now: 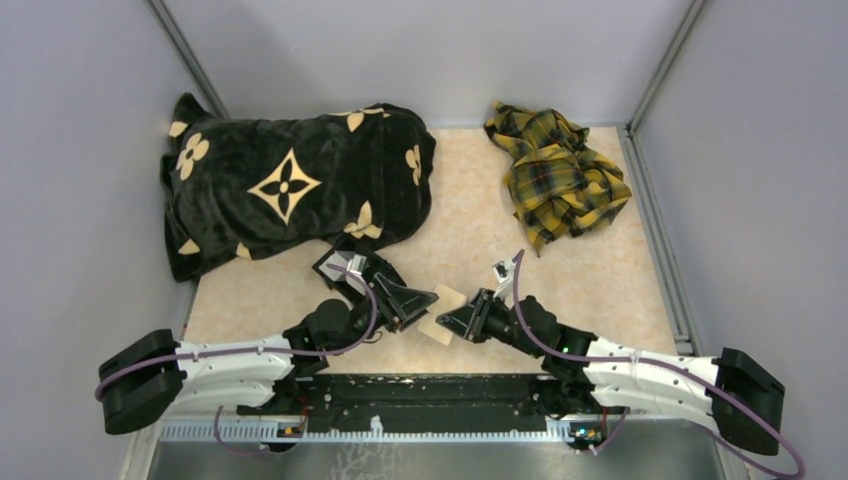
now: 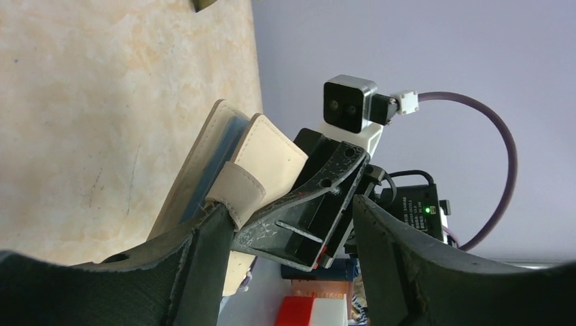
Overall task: Put the credit cards into the card holder
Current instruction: Place the card holder at the center of the board.
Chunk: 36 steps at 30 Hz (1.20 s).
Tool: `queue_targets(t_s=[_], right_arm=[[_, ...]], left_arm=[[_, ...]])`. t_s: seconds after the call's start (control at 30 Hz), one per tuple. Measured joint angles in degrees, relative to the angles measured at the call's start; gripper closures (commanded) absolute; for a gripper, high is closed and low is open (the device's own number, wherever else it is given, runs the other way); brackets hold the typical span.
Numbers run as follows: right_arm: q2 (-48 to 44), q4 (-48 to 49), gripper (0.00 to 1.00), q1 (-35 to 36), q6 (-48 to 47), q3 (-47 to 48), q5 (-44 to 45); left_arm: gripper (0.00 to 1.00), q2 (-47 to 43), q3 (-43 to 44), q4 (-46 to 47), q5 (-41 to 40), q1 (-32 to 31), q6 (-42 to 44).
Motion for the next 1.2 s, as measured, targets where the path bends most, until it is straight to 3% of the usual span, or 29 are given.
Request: queue_targets(t_s=[0.37, 0.93, 1.2], right_arm=[[-0.63, 3.02, 1.0, 0.48, 1.16, 0.0, 1.09], [-2.95, -3.87, 1.0, 1.62, -0.39, 1.16, 2.47], [-2.71, -16.46, 1.0, 1.66, -4.48, 7.65, 6.91]], left_arm=[[0.3, -0.76, 1.27, 3.61, -7.63, -2.89, 8.83], [0.3, -1.68, 11.78, -18.14, -27.69, -10.45, 20.31], [0.29, 1.66, 19.28, -36.02, -37.86, -15.04, 18.29]])
